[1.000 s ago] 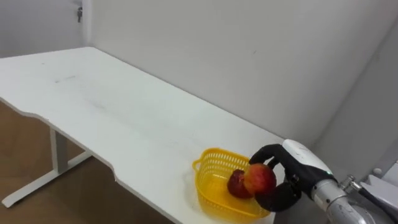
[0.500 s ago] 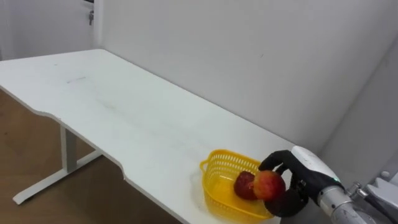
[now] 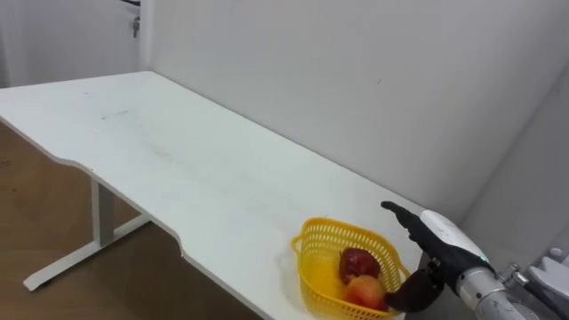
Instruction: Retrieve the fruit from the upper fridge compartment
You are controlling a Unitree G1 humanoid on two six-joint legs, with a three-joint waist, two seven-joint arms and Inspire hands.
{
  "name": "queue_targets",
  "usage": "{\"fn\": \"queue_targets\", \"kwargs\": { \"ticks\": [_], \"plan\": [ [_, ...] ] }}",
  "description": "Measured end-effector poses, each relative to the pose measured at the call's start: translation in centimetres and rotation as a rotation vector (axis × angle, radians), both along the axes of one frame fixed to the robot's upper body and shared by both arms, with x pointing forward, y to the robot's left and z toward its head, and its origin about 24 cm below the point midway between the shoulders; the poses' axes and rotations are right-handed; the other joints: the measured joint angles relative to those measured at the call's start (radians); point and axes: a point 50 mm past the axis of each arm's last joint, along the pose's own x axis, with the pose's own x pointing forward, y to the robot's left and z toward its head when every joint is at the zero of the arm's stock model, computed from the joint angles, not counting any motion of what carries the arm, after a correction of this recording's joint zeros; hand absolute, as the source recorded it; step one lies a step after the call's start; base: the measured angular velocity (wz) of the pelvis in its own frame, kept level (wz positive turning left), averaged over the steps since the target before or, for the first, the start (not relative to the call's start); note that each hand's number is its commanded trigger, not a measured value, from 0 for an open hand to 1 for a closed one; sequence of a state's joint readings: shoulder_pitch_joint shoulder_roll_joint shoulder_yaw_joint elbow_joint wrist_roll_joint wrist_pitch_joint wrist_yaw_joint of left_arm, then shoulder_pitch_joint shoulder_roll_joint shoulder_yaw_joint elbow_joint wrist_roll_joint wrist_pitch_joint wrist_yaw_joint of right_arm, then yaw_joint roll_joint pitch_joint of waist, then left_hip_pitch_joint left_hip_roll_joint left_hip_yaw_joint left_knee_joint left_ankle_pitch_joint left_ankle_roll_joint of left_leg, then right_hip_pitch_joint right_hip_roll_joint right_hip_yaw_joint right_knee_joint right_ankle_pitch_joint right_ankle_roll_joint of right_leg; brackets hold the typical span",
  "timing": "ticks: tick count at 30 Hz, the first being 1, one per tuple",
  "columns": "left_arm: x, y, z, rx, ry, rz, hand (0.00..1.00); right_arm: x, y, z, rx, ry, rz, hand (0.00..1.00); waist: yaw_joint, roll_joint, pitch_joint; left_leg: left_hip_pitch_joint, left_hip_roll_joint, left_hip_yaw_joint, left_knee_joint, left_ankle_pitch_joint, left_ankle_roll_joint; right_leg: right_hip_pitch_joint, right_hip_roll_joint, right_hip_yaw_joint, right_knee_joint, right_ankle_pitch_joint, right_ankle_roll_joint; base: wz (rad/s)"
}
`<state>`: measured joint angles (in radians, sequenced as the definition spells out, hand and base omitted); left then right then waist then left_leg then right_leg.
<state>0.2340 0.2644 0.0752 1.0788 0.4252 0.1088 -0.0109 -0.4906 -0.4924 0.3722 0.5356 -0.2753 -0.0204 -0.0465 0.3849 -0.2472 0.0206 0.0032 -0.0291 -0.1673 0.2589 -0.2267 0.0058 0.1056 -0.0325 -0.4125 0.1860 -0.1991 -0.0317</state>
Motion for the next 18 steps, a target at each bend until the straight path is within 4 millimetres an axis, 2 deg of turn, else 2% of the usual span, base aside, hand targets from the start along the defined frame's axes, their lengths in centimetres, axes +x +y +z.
{"fn": "queue_targets", "kwargs": {
  "ticks": [12,15,18],
  "plan": [
    [0.1,0.0,0.0,0.008,-0.007,-0.003,0.00,0.0,-0.1,0.2,0.012,-0.029,-0.017,0.00,-0.005,0.000,0.0001,0.001,0.000,0.000,0.001,0.000,0.000,0.002,0.001,0.001,0.000,0.000,0.000,0.00],
    [0.1,0.0,0.1,0.009,-0.014,-0.007,0.00,0.1,0.0,0.4,0.048,-0.040,-0.022,0.00,-0.016,0.004,0.0022,0.001,0.000,0.003,0.004,0.000,0.000,0.002,0.001,0.008,0.000,0.000,0.000,0.00],
    [0.0,0.0,0.1,0.007,-0.013,-0.014,0.00,0.1,0.6,1.2,0.087,-0.070,0.003,0.00,-0.031,0.017,0.0077,-0.003,-0.001,0.003,0.010,-0.001,0.000,0.003,0.002,0.012,0.000,0.000,0.001,0.00]
  ]
}}
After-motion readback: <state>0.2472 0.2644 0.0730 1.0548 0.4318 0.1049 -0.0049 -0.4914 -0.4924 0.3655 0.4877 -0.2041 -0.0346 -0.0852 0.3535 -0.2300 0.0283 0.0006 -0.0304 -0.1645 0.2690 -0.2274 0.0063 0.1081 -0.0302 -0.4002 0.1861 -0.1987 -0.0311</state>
